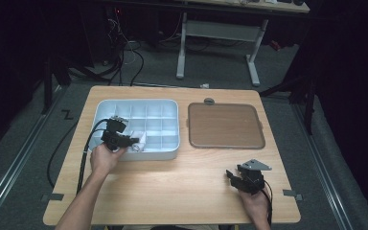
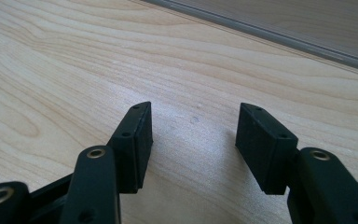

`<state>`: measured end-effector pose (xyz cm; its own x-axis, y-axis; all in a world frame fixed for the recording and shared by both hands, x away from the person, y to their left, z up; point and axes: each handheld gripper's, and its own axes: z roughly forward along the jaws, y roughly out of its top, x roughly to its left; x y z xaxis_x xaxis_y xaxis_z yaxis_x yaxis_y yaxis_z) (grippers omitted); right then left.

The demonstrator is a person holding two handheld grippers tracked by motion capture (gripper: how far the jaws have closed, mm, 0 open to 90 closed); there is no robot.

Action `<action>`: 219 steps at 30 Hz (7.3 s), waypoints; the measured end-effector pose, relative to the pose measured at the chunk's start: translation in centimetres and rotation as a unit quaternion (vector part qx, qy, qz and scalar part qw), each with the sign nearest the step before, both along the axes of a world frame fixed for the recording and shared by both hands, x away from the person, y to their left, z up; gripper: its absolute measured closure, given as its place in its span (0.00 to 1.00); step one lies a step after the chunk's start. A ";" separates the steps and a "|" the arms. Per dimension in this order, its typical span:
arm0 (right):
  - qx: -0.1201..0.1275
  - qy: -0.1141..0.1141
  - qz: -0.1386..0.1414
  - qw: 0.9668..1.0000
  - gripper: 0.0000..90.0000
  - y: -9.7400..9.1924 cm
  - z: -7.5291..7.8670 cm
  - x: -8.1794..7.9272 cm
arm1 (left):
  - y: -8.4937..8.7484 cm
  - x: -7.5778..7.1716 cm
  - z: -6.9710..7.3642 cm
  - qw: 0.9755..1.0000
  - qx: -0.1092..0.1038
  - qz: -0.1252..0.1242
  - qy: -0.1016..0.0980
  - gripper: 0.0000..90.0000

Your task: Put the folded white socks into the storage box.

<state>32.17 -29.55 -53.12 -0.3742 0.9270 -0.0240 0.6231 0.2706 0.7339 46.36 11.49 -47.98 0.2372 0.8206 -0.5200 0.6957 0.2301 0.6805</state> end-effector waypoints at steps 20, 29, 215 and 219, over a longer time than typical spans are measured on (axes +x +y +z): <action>0.000 0.000 0.000 1.000 0.51 0.0 0.0 0.0 | -0.8 0.0 -1.1 0.999 0.043 -0.010 0.017 0.83; 0.000 0.000 0.000 1.000 0.51 0.0 0.0 0.0 | -0.8 -0.2 -0.7 0.999 0.038 0.004 -0.001 0.76; 0.000 0.000 0.000 1.000 0.51 0.0 0.0 0.0 | 4.0 -6.1 3.8 0.990 -0.080 0.083 -0.082 0.58; 0.000 0.000 0.000 1.000 0.51 0.0 0.0 0.0 | 4.2 -6.4 3.8 0.990 -0.081 0.081 -0.086 0.58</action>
